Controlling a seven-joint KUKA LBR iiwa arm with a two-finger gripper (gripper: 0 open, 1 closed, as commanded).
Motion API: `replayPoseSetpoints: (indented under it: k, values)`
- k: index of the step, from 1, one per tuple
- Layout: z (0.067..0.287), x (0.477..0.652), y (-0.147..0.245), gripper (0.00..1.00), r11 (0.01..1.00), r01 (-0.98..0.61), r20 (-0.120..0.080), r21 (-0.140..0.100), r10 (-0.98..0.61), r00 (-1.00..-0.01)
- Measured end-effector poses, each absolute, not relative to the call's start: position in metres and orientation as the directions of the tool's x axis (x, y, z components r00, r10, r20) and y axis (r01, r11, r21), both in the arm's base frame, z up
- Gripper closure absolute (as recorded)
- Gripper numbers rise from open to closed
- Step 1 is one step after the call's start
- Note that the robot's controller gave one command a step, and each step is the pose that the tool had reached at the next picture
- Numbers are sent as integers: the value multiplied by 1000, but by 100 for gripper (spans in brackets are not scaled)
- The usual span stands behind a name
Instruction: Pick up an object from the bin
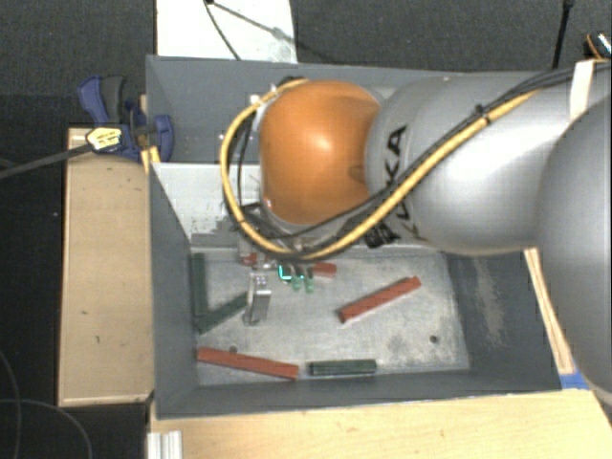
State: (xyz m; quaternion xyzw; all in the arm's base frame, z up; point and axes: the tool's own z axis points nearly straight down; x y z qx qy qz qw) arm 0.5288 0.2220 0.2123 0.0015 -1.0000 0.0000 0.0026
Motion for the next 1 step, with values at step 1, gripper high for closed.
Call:
replayPoseSetpoints:
  k: [1]
  values:
    - [67, 533, 215, 0, 993, -114, 4, -1, -114, -993]
